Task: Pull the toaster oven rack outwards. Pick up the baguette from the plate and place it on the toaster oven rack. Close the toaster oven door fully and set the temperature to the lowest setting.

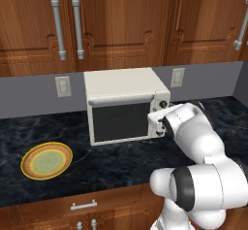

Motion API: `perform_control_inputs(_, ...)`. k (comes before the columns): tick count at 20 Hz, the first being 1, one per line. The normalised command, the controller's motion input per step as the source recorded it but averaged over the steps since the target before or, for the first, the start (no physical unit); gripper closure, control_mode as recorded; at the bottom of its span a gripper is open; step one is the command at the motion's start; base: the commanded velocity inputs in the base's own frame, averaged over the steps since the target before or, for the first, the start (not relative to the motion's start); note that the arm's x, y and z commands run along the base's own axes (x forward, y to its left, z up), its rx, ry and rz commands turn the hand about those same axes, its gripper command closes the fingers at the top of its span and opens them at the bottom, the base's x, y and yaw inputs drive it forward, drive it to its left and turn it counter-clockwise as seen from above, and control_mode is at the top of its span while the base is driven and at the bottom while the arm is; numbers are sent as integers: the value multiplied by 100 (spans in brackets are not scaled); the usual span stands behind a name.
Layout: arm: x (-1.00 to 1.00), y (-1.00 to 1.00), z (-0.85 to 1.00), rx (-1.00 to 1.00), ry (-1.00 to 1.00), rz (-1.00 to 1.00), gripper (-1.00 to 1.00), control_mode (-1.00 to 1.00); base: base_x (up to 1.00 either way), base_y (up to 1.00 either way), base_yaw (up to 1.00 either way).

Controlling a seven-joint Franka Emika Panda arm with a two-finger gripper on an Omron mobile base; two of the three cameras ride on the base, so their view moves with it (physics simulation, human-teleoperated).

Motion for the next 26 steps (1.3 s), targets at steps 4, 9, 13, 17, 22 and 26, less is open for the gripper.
perform_control_inputs(4, 0, 21, -1, 0, -11, -14, 100, -100, 0, 0, 0)
perform_control_inputs(9, 1, 15, 0, 0, -9, -12, 100, -100, 0, 0, 0)
perform_control_inputs(13, 8, 6, 0, 0, -7, -10, 100, -100, 0, 0, 0)
perform_control_inputs(17, 12, 0, 0, 0, -7, -10, 100, -100, 0, 0, 0)
perform_control_inputs(22, 23, 0, 0, 0, -3, -7, 100, -100, 0, 0, 0)
perform_control_inputs(26, 38, 0, 1, 0, 0, 0, 100, -100, 0, 0, 0)
